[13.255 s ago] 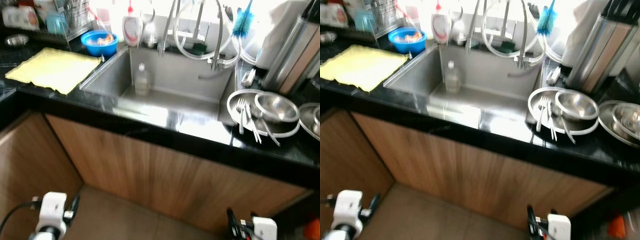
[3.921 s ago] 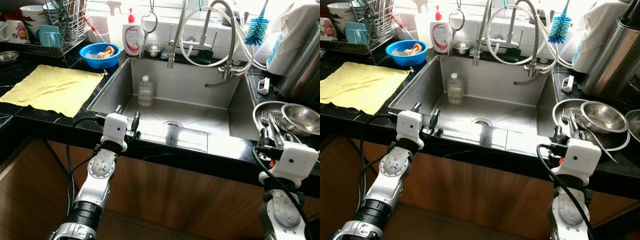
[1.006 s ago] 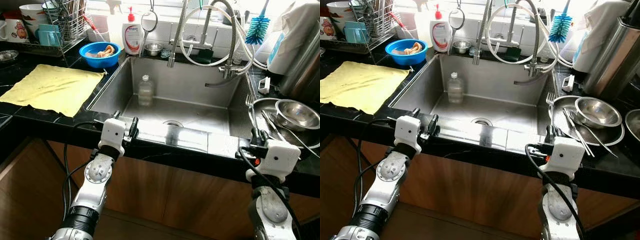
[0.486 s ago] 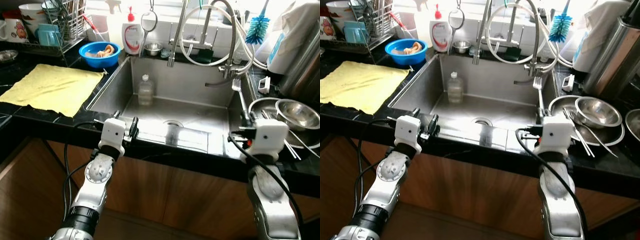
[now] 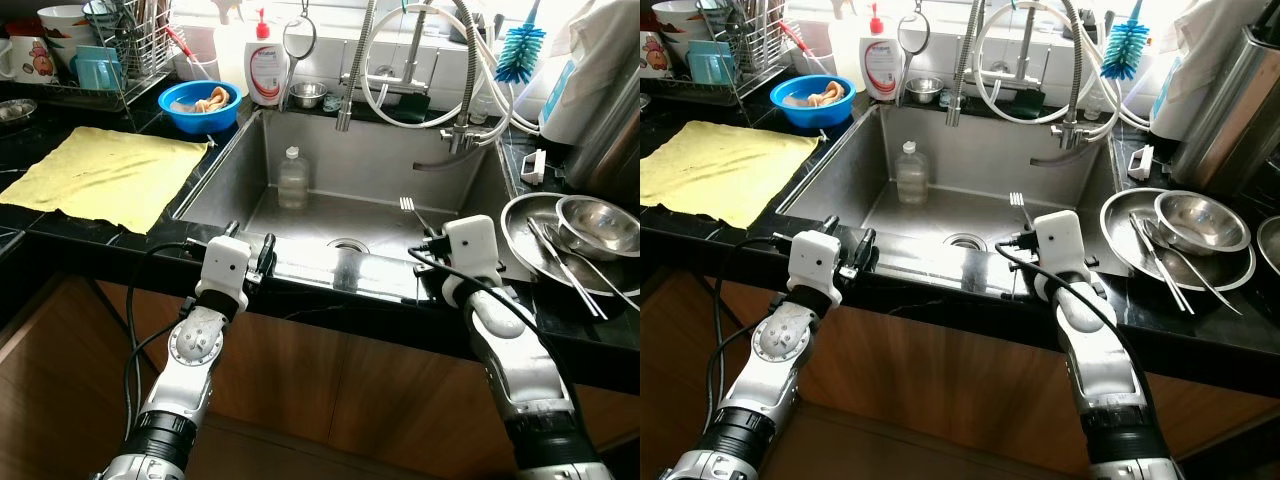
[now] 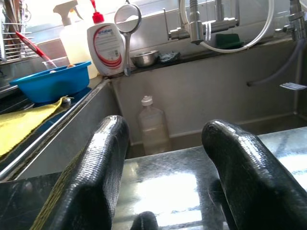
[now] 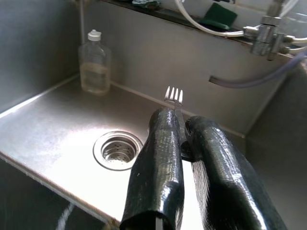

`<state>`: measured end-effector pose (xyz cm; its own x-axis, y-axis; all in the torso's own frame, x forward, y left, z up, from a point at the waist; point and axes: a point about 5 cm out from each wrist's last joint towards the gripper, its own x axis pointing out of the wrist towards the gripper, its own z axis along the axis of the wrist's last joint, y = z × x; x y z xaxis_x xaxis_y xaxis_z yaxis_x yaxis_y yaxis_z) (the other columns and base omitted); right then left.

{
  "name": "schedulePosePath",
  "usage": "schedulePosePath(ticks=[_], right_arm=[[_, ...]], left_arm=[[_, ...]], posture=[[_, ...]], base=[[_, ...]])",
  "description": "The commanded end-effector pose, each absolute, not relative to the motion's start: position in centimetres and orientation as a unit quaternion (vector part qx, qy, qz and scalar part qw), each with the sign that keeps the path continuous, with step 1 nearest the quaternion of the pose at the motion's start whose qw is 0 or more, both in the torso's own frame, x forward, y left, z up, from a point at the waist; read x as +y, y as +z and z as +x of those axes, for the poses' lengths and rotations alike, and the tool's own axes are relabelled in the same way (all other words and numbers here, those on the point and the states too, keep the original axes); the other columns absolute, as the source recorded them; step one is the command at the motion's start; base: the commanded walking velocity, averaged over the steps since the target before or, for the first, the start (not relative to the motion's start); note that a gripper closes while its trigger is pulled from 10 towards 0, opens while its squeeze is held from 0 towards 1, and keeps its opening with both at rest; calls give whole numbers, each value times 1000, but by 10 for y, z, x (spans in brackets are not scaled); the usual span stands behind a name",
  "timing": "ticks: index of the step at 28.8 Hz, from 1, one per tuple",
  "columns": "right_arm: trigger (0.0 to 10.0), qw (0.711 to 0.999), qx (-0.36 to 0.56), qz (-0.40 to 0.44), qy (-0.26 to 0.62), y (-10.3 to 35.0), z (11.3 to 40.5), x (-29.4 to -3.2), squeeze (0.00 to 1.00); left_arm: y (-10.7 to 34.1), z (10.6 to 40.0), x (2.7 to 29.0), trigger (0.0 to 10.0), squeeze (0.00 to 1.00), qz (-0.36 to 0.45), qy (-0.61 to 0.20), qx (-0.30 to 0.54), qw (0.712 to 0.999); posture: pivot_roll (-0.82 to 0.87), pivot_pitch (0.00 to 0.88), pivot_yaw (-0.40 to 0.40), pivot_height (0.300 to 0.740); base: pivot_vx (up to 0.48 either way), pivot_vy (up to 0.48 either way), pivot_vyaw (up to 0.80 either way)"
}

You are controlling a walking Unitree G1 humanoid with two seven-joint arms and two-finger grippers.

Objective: Kitchen organization

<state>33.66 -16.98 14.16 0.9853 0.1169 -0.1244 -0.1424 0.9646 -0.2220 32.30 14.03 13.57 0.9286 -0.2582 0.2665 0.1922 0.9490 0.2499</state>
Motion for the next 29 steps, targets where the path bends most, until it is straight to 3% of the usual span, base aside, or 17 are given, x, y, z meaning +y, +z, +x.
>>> schedulePosePath(ticks=[1, 12, 13, 14, 15, 29], right_arm=[[10000, 987, 79, -117, 70, 132, 338, -171, 0], [10000, 991, 58, -111, 48, 139, 348, -181, 0], [10000, 991, 58, -109, 47, 140, 348, -182, 90], [10000, 992, 56, -108, 45, 140, 349, -183, 949], [10000, 992, 54, -106, 41, 141, 349, -184, 1000], [10000, 995, 17, -95, 16, 150, 348, -184, 1000]], left_arm=[[140, 326, 140, 10000, 0, 120, -117, -155, 974], [138, 322, 138, 10000, 0, 106, -108, -154, 976], [138, 322, 138, 10000, 0, 105, -108, -154, 977], [138, 322, 137, 10000, 0, 105, -108, -154, 977], [138, 321, 137, 10000, 0, 104, -108, -154, 977], [135, 319, 138, 10000, 0, 105, -106, -146, 978]], posture=[[-7, 0, -13, 740], [-2, 0, -27, 740], [-1, 0, -28, 740], [-1, 0, -28, 740], [1, 0, -29, 740], [-8, 0, -25, 740]], base=[[0, 0, 0], [0, 0, 0], [0, 0, 0], [0, 0, 0], [0, 0, 0], [0, 0, 0]])
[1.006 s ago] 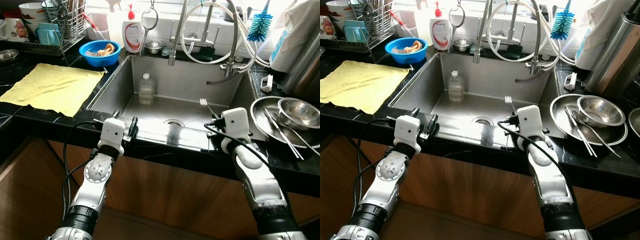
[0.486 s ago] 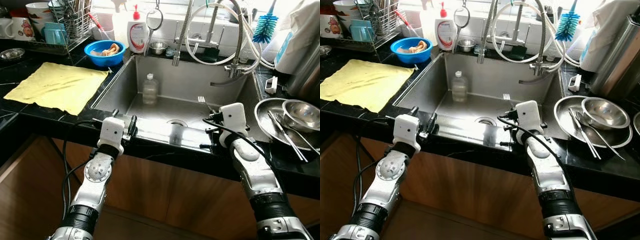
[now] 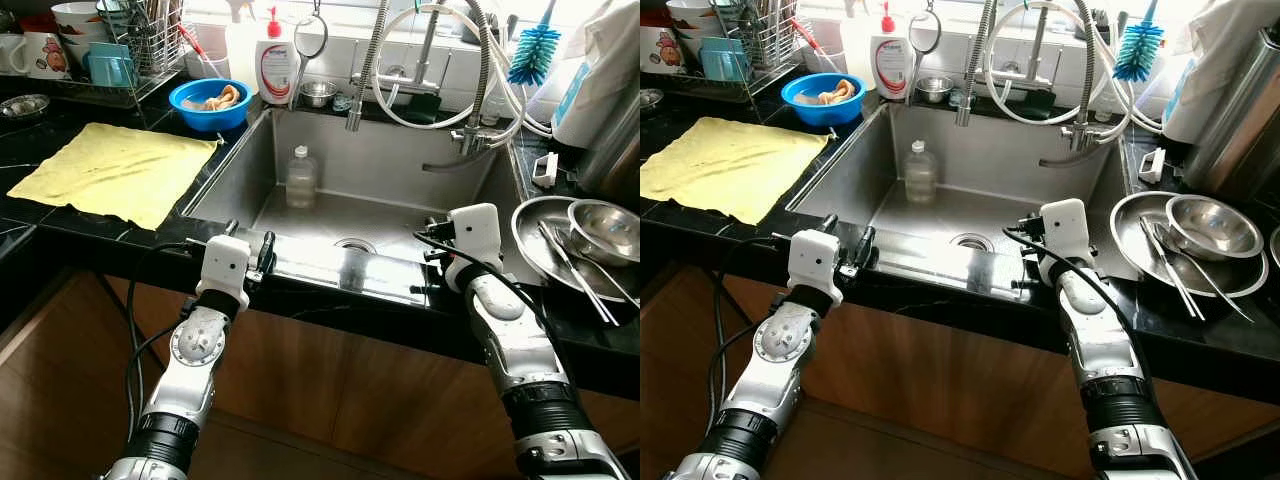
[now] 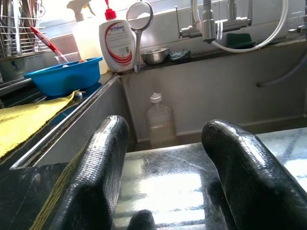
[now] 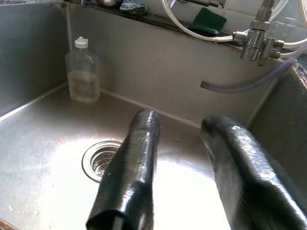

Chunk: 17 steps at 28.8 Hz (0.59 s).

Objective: Kitchen organization

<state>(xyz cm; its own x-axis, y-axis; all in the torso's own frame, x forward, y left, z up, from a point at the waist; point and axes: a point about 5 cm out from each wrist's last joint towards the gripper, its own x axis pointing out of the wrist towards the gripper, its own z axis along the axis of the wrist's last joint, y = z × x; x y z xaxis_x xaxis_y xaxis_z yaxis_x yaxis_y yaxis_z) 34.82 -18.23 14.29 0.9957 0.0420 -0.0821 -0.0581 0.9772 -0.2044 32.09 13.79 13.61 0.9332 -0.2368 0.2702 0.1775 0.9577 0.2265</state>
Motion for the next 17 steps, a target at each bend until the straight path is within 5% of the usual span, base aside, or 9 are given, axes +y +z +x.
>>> schedulePosePath(ticks=[1, 2, 3, 4, 17], right_arm=[[10000, 996, 7, -92, 9, 154, 347, -184, 1000], [10000, 996, -10, -91, -3, 159, 344, -185, 976], [10000, 993, -39, -106, -27, 167, 339, -187, 208], [10000, 991, -67, -109, -40, 175, 332, -188, 0], [10000, 964, -148, -141, -171, 201, 251, -214, 0]], left_arm=[[135, 319, 138, 10000, 0, 104, -107, -146, 978], [135, 319, 138, 10000, 0, 105, -107, -146, 978], [136, 319, 138, 10000, 0, 105, -107, -145, 978], [136, 319, 138, 10000, 0, 105, -107, -145, 978], [132, 317, 136, 10000, 0, 105, -117, -140, 977]], posture=[[-8, 0, -25, 740], [-7, 0, -25, 740], [-7, 0, -25, 740], [-7, 0, -25, 740], [-35, 0, -18, 740]], base=[[0, 0, 0], [0, 0, 0], [0, 0, 0], [0, 0, 0], [0, 0, 0]])
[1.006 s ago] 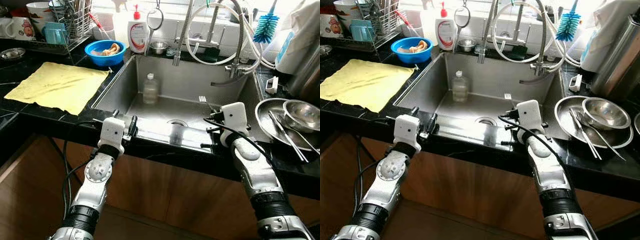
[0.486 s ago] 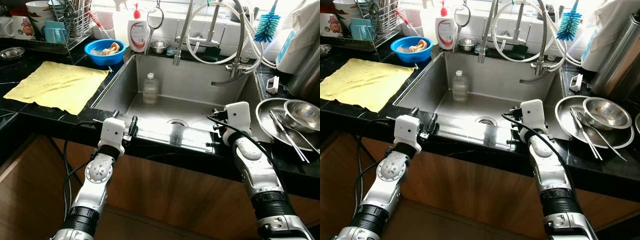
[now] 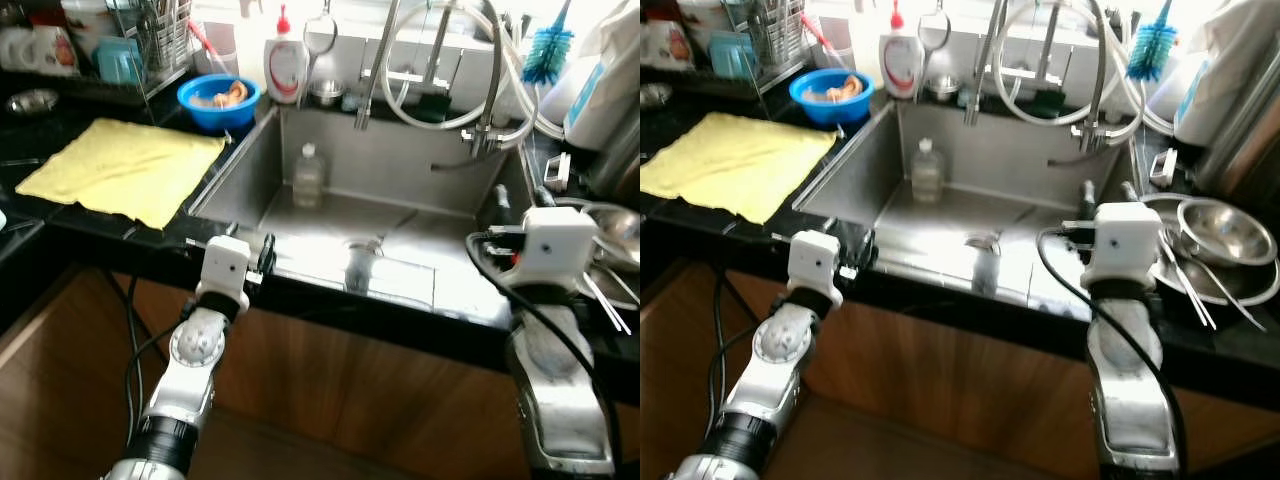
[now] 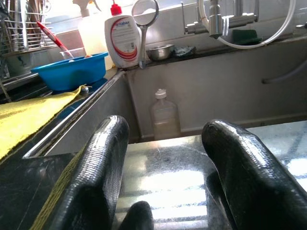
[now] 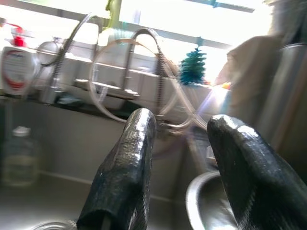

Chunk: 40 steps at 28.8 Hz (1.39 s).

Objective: Kitchen organization

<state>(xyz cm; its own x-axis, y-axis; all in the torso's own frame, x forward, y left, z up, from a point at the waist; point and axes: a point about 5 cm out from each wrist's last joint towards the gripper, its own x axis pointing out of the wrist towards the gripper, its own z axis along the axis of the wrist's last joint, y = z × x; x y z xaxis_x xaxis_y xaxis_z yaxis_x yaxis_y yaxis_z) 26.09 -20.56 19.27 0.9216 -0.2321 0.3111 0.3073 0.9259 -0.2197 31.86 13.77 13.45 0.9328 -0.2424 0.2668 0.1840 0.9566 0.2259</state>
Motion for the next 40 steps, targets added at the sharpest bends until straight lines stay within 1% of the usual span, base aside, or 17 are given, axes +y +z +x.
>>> schedulePosePath(ticks=[1, 5, 6, 7, 9, 12, 16, 25, 30, 40], right_arm=[[10000, 962, -144, -143, -185, 200, 244, -218, 0], [10000, 952, -110, -164, -233, 191, 227, -232, 0], [10000, 950, -83, -139, -267, 181, 217, -240, 0], [10000, 950, -83, -139, -267, 181, 217, -240, 0], [10000, 947, -62, -121, -292, 174, 206, -247, 0], [10000, 947, -44, -132, -290, 167, 198, -247, 0], [10000, 946, -30, -102, -307, 161, 192, -250, 0], [10000, 945, -6, -100, -312, 154, 189, -250, 0], [10000, 947, -3, -97, -307, 153, 192, -250, 0], [10000, 947, 25, -100, -304, 147, 194, -250, 0]], left_arm=[[132, 317, 135, 10000, 0, 105, -119, -140, 977], [131, 316, 134, 10000, 0, 105, -122, -140, 977], [130, 315, 134, 10000, 0, 106, -123, -139, 977], [130, 315, 134, 10000, 0, 106, -123, -139, 977], [129, 315, 134, 10000, 0, 105, -123, -138, 977], [128, 314, 135, 10000, 0, 106, -124, -138, 977], [128, 314, 135, 10000, 0, 106, -125, -137, 977], [126, 313, 136, 10000, 0, 108, -123, -133, 978], [125, 313, 140, 10000, 0, 109, -117, -130, 978], [125, 314, 140, 10000, 0, 111, -117, -130, 978]], posture=[[-36, 0, -18, 740], [-28, 0, -23, 740], [-26, 0, -24, 740], [-26, 0, -24, 740], [-25, 0, -25, 740], [-24, 0, -26, 740], [-23, 0, -27, 740], [-28, 0, -37, 740], [-26, 0, -41, 740], [-27, 0, -42, 740]], base=[[0, 0, 0], [0, 0, 0], [0, 0, 0], [0, 0, 0], [0, 0, 0], [0, 0, 0], [0, 0, 0], [0, 0, 0], [0, 0, 0], [0, 0, 0]])
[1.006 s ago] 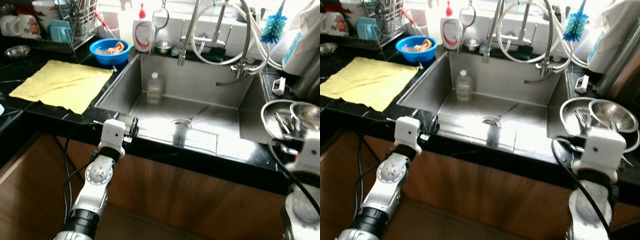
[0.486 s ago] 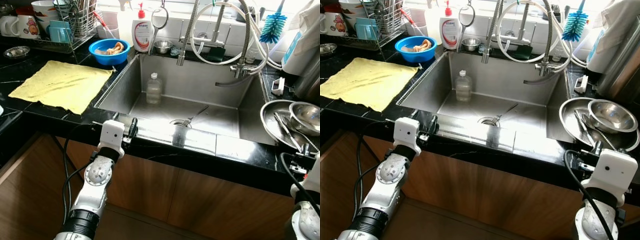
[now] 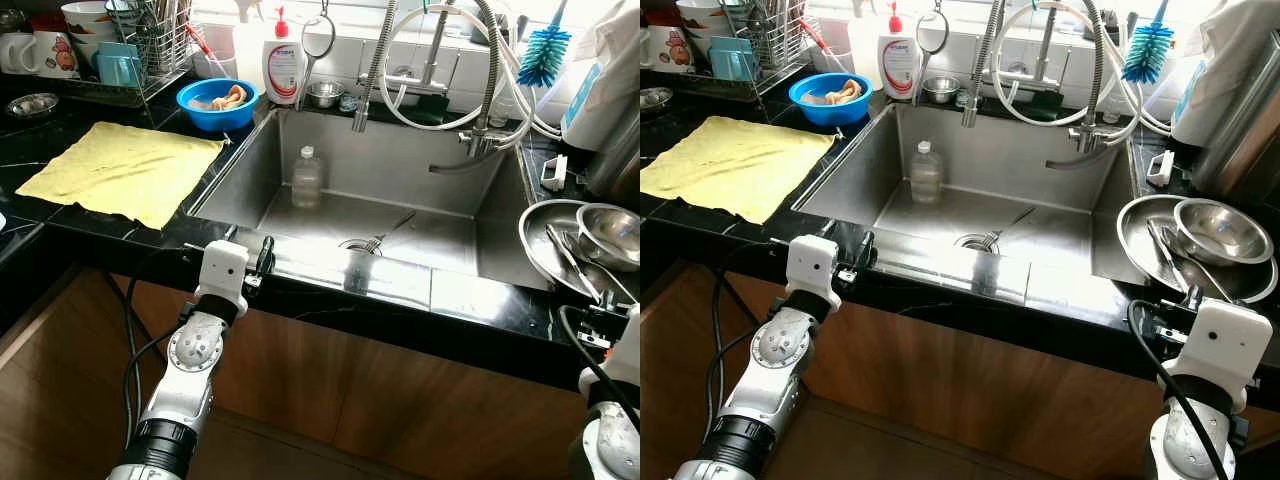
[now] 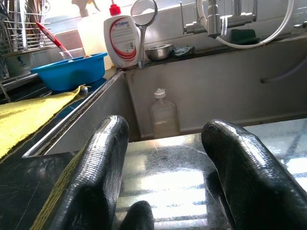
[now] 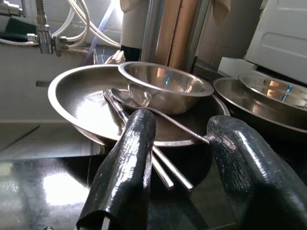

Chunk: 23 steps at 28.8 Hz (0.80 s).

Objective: Kitchen organization

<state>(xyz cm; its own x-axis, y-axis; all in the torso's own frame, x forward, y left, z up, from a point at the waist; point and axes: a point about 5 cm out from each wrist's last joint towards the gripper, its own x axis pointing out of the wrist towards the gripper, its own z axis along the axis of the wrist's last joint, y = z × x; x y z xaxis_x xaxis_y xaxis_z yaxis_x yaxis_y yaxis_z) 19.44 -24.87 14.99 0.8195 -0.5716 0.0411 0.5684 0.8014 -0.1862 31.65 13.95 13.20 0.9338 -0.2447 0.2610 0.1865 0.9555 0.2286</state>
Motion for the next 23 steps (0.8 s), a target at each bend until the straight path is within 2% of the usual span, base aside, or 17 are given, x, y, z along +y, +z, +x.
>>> schedulePosePath(ticks=[1, 23], right_arm=[[10000, 947, 29, -102, -305, 146, 194, -250, 0], [10000, 953, 49, -90, -285, 138, 201, -245, 0]], left_arm=[[125, 314, 140, 10000, 0, 111, -117, -129, 978], [125, 314, 141, 10000, 0, 113, -115, -128, 979]], posture=[[-27, 0, -42, 740], [-22, 0, -42, 740]], base=[[0, 0, 0], [0, 0, 0]])
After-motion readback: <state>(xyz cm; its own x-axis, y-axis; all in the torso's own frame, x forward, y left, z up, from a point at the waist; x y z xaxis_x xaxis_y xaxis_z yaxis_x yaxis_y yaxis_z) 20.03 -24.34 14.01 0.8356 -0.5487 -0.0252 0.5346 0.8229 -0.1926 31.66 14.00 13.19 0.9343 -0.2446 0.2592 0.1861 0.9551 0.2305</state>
